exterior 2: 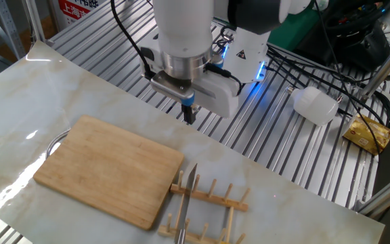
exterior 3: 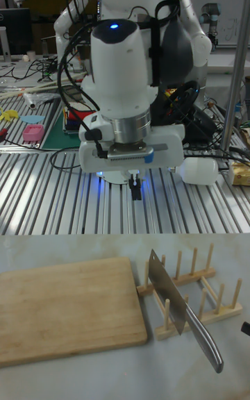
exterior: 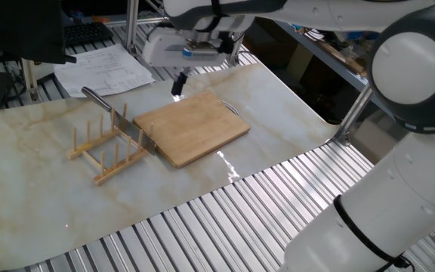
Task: Put the knife on the cutting board
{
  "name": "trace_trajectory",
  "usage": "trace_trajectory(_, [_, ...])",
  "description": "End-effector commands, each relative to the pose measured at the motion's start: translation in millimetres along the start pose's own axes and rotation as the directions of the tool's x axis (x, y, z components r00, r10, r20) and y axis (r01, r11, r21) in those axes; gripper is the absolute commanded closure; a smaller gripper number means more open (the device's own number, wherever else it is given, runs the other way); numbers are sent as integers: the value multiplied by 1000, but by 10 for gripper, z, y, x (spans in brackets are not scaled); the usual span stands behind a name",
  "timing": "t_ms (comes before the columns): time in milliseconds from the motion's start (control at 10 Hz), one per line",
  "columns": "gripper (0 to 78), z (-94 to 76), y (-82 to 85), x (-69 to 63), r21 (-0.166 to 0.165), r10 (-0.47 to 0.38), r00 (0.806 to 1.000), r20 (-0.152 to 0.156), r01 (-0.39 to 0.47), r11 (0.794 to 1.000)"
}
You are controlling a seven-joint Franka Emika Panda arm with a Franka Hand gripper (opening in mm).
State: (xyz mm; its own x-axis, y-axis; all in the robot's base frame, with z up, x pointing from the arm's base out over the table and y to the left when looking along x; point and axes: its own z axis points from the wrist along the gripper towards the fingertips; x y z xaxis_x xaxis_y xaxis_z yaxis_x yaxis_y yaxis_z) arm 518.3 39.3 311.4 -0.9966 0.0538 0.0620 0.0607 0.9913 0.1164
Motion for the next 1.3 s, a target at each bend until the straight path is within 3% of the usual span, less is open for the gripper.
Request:
trace_trajectory(100, [776, -93, 124, -127, 0, 12, 1000, 5, -12, 1000])
trace_trajectory(400, [776, -158, 244, -226, 15, 24, 1000, 6, -24, 1000])
trace_trajectory(700, [776, -163, 259, -222, 16, 5, 1000, 20, -5, 1000])
trace_trajectory(1300, [776, -163, 259, -222, 29, -85, 996, 5, 85, 996])
